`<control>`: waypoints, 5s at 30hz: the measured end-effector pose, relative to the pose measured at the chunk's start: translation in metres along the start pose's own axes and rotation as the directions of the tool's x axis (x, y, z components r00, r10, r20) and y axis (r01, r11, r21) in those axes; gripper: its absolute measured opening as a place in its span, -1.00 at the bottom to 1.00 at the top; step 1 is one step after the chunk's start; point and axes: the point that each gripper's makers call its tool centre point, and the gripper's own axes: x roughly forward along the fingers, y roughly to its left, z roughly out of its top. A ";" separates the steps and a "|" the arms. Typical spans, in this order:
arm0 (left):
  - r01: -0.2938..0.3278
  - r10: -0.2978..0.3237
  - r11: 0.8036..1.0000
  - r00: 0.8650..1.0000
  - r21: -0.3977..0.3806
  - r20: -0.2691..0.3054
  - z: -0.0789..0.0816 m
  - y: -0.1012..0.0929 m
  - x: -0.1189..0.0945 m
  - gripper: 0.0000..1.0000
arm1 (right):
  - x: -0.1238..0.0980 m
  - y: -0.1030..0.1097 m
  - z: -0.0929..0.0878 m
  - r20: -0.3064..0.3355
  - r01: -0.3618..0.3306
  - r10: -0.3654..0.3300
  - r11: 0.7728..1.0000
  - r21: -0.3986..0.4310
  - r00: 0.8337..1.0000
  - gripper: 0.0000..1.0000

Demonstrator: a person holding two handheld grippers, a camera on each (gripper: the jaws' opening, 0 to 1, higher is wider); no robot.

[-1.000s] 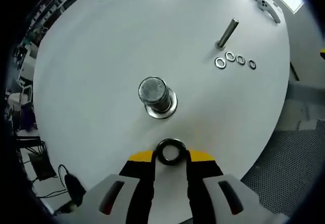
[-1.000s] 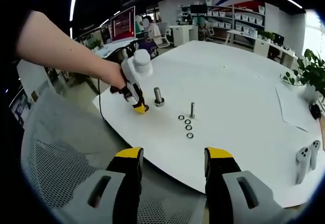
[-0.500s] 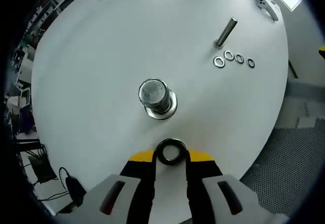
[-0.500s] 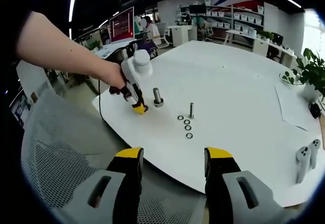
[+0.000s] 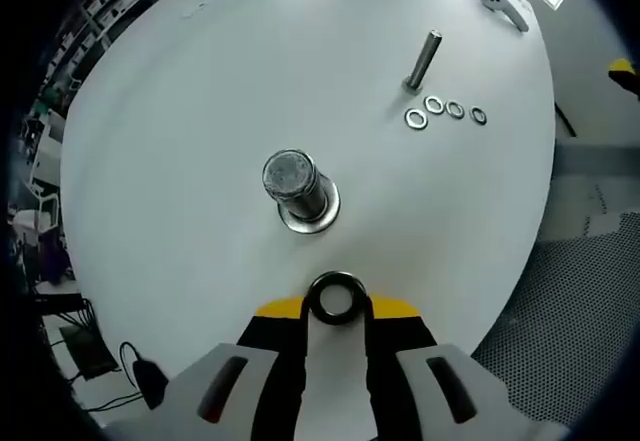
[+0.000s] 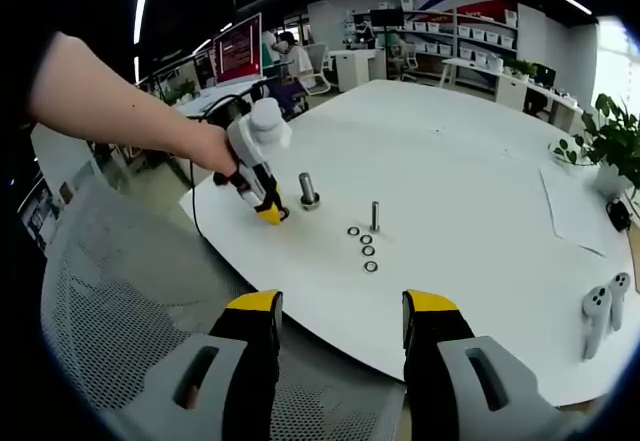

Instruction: Place the washer onto the threaded stud by aligning its center hole with the stud, sliding it down to the base, and recovering from edge contact or off-axis alignment until the washer reaches the visible bottom stop.

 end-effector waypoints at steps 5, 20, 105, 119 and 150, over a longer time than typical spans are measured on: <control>0.003 -0.003 1.000 1.000 -0.002 0.002 -0.003 0.004 -0.001 -0.62 | 0.000 0.000 -0.001 -0.002 0.000 0.000 1.000 -0.001 1.000 0.01; -0.008 0.008 1.000 0.996 0.007 0.090 0.021 0.008 -0.047 -0.62 | 0.000 -0.001 0.000 0.004 0.001 -0.001 1.000 0.010 1.000 0.01; -0.006 -0.006 0.992 0.996 0.125 0.093 0.058 0.005 -0.012 -0.53 | 0.001 -0.008 -0.005 -0.021 0.031 -0.031 0.999 0.013 0.999 0.01; 0.007 0.005 0.999 0.965 -0.043 0.263 0.047 -0.004 -0.046 -0.40 | 0.001 -0.003 -0.005 -0.023 0.011 -0.011 1.000 0.008 1.000 0.01; 0.028 0.065 0.986 0.847 -0.167 0.528 0.005 -0.064 -0.118 -0.34 | 0.001 0.005 -0.001 -0.009 -0.019 0.019 1.000 -0.005 1.000 0.01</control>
